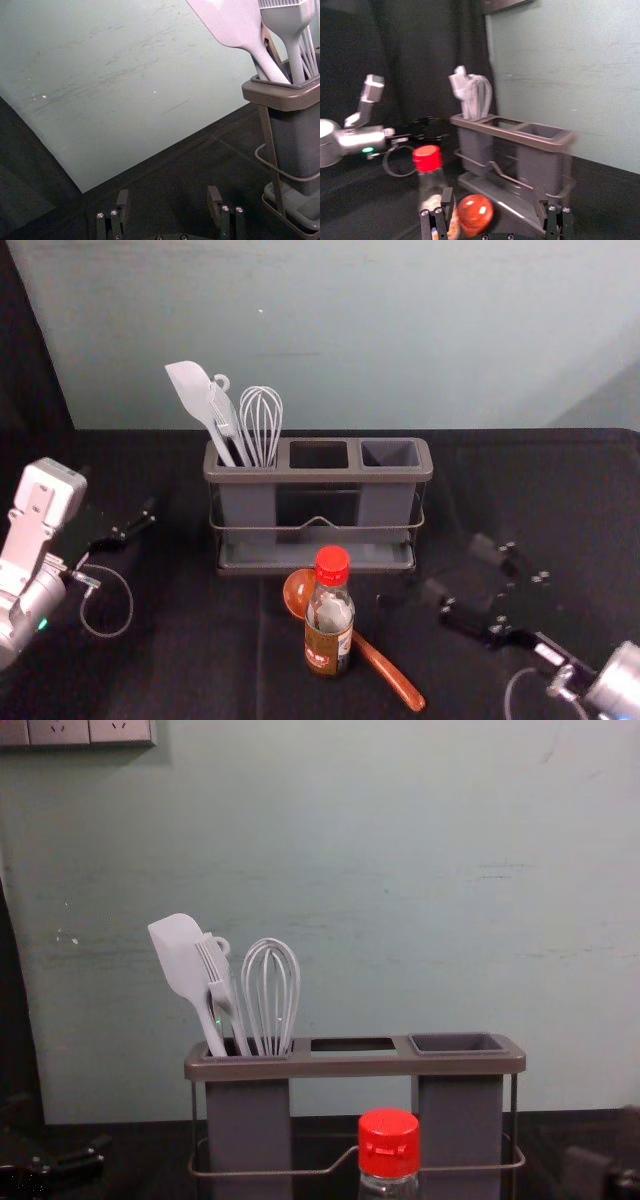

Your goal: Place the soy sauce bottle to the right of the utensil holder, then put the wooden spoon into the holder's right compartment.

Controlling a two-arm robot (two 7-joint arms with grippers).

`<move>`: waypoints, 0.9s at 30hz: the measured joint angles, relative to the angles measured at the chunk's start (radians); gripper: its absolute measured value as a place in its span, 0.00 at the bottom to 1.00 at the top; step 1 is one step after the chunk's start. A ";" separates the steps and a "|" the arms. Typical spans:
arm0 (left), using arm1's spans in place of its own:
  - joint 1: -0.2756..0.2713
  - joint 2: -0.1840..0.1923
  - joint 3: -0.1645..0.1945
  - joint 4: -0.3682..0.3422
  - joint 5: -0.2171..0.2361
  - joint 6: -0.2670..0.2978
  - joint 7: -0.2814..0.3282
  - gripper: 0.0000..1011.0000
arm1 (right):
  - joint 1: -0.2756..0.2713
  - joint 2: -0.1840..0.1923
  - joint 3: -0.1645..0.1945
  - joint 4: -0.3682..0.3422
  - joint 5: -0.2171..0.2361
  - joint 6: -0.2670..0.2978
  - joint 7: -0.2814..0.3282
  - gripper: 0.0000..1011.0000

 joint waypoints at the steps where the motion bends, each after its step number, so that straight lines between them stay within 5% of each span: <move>1: 0.000 0.000 0.000 0.000 0.000 0.000 0.000 1.00 | 0.008 -0.003 -0.006 0.003 -0.003 0.003 0.011 0.99; 5: 0.000 0.000 0.000 0.000 0.000 0.000 0.000 1.00 | 0.055 -0.031 -0.044 0.026 -0.016 0.020 0.072 0.99; 14: 0.000 0.000 0.000 0.000 0.000 0.000 0.000 1.00 | 0.114 -0.084 -0.085 0.038 -0.054 0.075 0.106 0.99; 27: 0.000 0.000 0.000 0.000 0.000 0.000 0.000 1.00 | 0.125 -0.105 -0.089 0.016 -0.114 0.102 0.120 0.99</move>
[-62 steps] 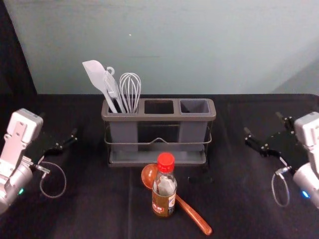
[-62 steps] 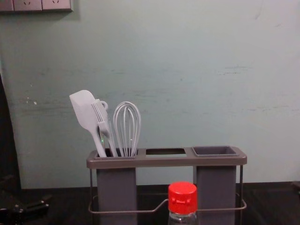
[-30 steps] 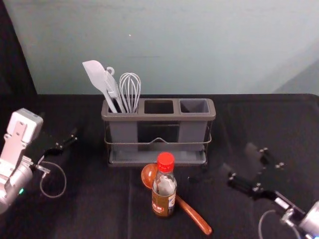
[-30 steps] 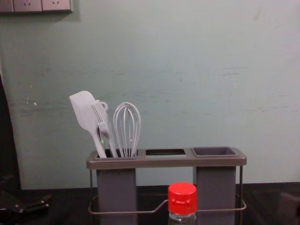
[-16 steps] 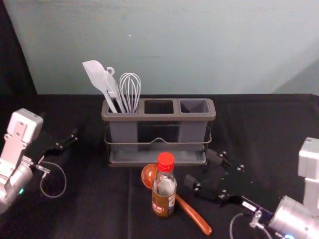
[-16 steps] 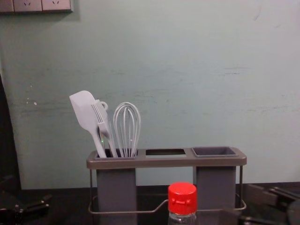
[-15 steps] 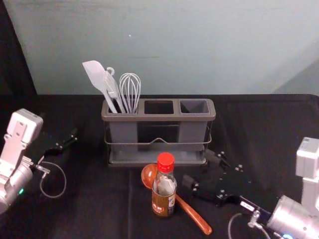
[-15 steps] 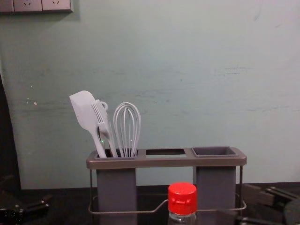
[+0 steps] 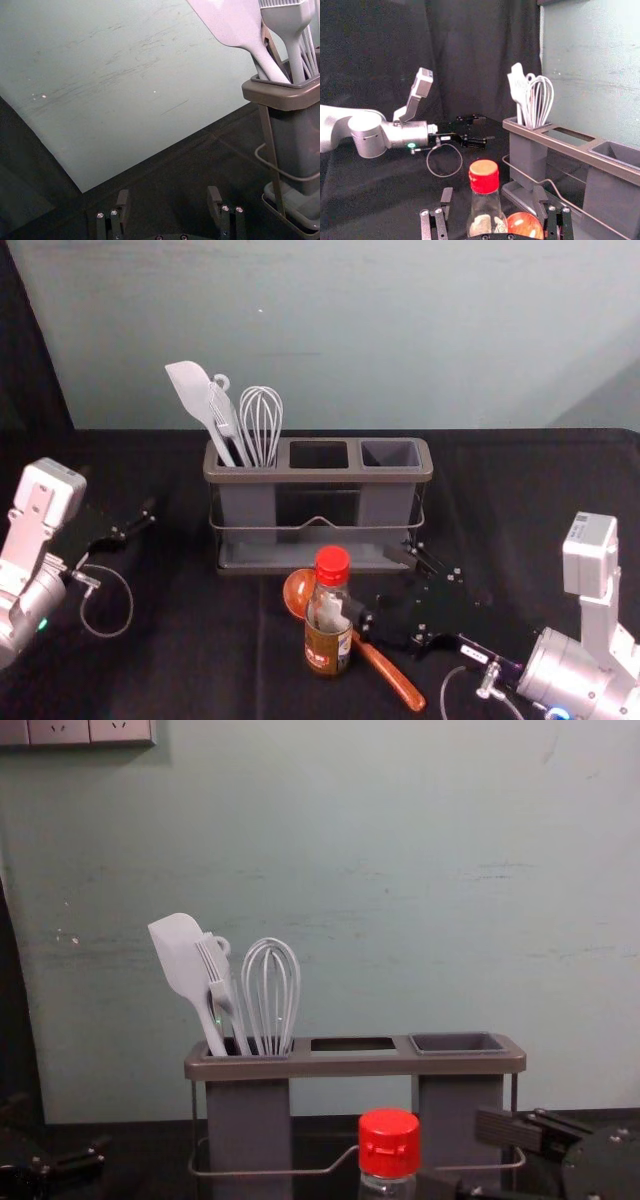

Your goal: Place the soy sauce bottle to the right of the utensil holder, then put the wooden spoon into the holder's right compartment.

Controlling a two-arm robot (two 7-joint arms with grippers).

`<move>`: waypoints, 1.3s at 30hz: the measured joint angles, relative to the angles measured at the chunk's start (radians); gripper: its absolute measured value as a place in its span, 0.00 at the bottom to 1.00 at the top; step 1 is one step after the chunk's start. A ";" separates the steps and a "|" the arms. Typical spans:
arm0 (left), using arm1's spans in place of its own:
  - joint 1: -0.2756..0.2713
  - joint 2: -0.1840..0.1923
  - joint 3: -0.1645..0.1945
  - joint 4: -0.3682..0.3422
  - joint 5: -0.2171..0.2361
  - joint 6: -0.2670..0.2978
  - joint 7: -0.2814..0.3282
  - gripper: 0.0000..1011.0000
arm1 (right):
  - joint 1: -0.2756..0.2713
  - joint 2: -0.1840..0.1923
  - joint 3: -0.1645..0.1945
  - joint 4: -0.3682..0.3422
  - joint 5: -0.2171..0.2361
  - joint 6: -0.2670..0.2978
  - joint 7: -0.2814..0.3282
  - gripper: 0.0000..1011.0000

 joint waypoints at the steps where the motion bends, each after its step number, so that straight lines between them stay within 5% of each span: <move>1: 0.000 0.000 0.000 0.000 0.000 0.000 0.000 1.00 | 0.001 -0.002 0.000 0.000 -0.002 0.002 0.002 0.99; 22: 0.000 0.000 0.000 0.000 0.000 0.000 0.000 1.00 | 0.095 -0.068 -0.067 0.033 -0.081 0.076 0.000 0.99; 34: 0.000 0.000 0.000 0.000 0.000 0.000 0.000 1.00 | 0.096 -0.069 -0.067 0.035 -0.083 0.078 -0.005 0.99; 39: 0.000 0.000 0.000 0.000 0.000 0.000 0.000 1.00 | 0.095 -0.068 -0.066 0.034 -0.082 0.077 -0.005 0.91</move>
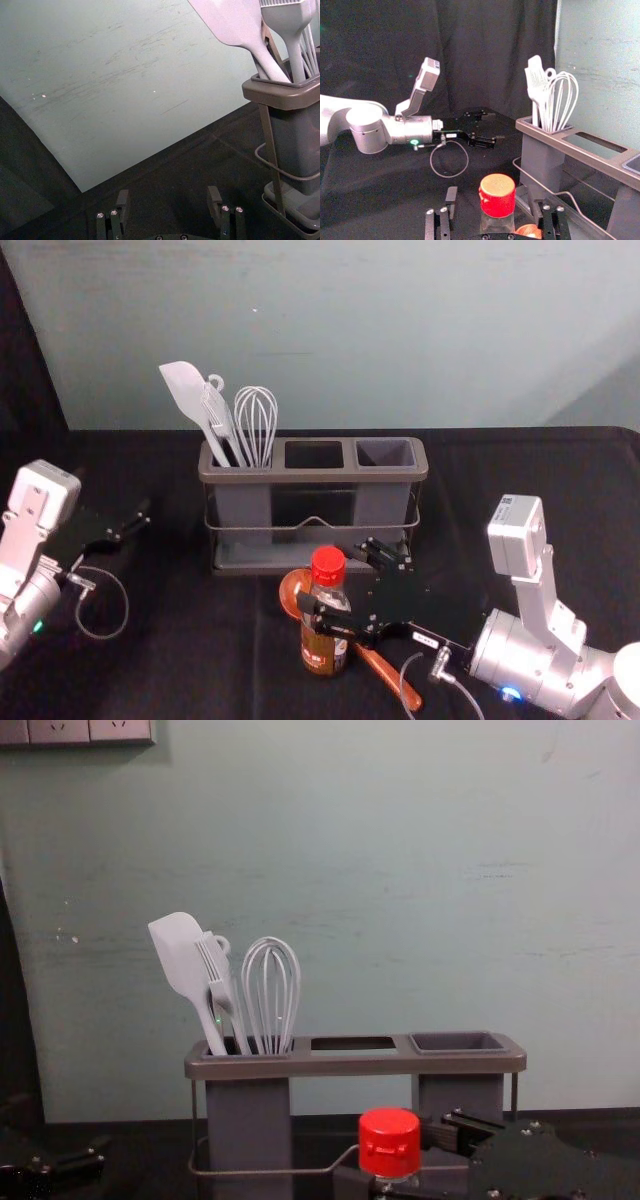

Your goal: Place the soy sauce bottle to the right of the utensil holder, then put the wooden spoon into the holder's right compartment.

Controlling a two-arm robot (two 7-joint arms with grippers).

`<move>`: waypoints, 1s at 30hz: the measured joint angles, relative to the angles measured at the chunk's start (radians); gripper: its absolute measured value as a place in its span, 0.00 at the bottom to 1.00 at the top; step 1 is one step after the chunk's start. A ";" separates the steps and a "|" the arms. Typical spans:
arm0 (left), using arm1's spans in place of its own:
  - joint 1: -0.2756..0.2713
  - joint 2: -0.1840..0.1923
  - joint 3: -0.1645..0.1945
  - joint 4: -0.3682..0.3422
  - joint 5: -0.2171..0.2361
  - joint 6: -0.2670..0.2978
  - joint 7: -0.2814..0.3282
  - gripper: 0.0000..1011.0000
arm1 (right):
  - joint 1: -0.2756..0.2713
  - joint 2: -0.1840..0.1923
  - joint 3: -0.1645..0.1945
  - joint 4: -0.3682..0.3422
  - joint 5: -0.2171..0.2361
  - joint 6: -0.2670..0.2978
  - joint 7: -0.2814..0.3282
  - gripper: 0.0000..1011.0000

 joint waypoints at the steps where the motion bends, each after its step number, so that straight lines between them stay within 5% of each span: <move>1: 0.000 0.000 0.000 0.000 0.000 0.000 0.000 1.00 | 0.000 0.000 0.000 0.000 0.000 0.000 0.000 0.88; 18: 0.000 0.000 0.000 0.000 0.000 0.000 0.000 1.00 | -0.002 0.002 0.001 -0.002 0.002 -0.002 0.002 0.39; 30: 0.000 0.000 0.000 0.000 0.000 0.000 0.000 1.00 | -0.008 0.004 0.006 -0.006 0.006 -0.007 0.002 0.38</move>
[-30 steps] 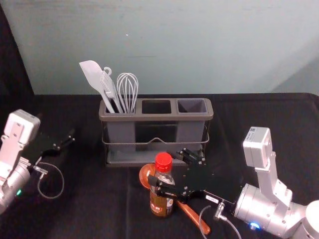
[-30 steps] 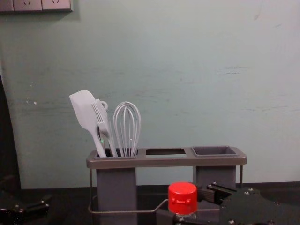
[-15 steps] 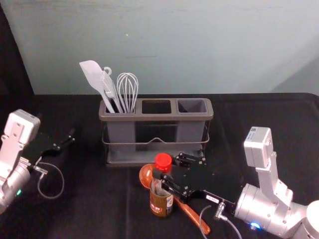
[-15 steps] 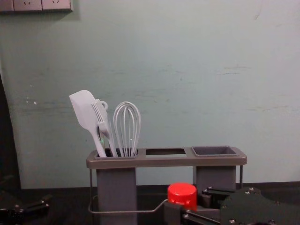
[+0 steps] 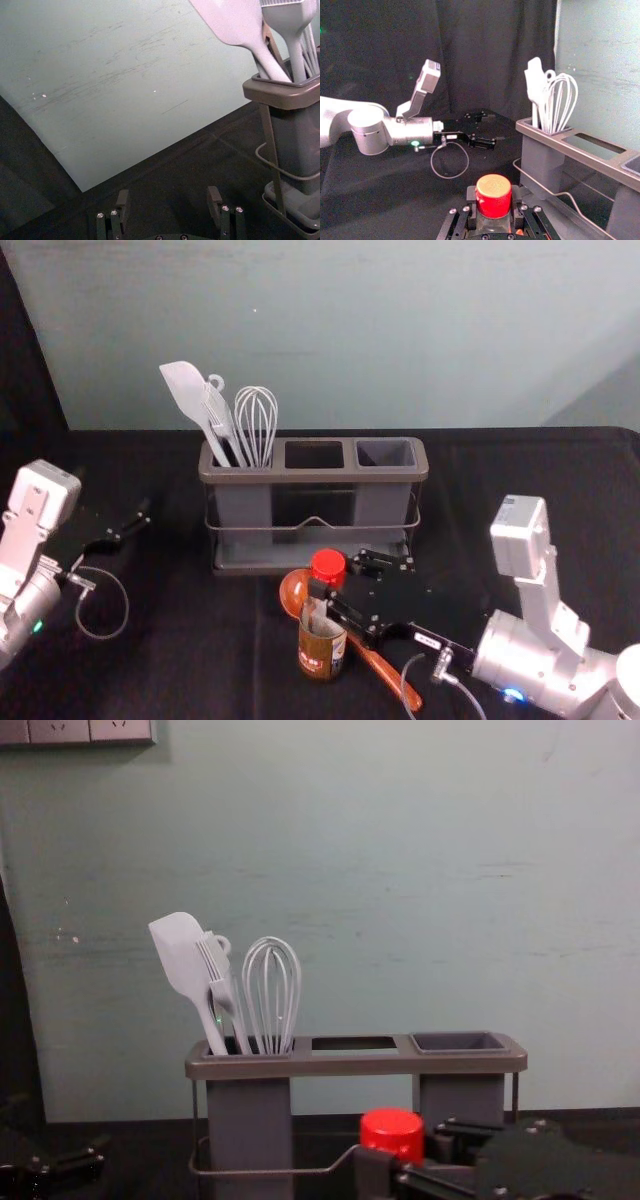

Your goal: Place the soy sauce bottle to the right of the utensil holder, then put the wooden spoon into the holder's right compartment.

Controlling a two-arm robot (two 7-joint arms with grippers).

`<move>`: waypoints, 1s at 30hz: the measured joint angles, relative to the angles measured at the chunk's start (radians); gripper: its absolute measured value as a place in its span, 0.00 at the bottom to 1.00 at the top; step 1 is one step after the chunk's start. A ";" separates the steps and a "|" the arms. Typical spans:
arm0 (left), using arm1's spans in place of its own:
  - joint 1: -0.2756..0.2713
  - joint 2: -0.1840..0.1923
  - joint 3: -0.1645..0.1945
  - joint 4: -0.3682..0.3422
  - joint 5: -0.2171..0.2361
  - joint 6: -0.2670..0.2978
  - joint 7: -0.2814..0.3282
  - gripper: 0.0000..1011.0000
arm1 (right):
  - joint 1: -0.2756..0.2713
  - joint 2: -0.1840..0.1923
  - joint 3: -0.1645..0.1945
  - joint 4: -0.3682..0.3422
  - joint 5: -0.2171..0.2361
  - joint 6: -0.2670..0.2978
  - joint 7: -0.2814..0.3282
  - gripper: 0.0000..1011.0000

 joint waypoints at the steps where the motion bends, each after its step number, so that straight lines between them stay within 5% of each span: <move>1: 0.000 0.000 0.000 0.000 0.000 0.000 0.000 1.00 | -0.005 0.002 0.004 -0.004 0.002 -0.003 -0.001 0.38; 10: 0.000 0.000 0.000 0.000 0.000 0.000 0.000 1.00 | -0.099 0.055 0.077 -0.107 0.033 -0.018 -0.034 0.38; 15: 0.000 0.000 0.000 0.000 0.000 0.000 0.000 1.00 | -0.180 0.111 0.155 -0.197 0.068 0.001 -0.060 0.38; 19: 0.000 0.000 0.000 0.000 0.000 0.000 0.000 1.00 | -0.275 0.158 0.251 -0.257 0.102 0.018 -0.103 0.38; 20: 0.000 0.000 0.000 0.000 0.000 0.000 0.000 1.00 | -0.275 0.158 0.251 -0.257 0.102 0.018 -0.103 0.38; 24: 0.000 0.000 0.000 0.000 0.000 0.000 0.000 1.00 | -0.353 0.179 0.346 -0.282 0.123 0.034 -0.145 0.38; 30: 0.000 0.000 0.000 0.000 0.000 0.000 0.000 1.00 | -0.371 0.175 0.417 -0.249 0.128 0.047 -0.175 0.38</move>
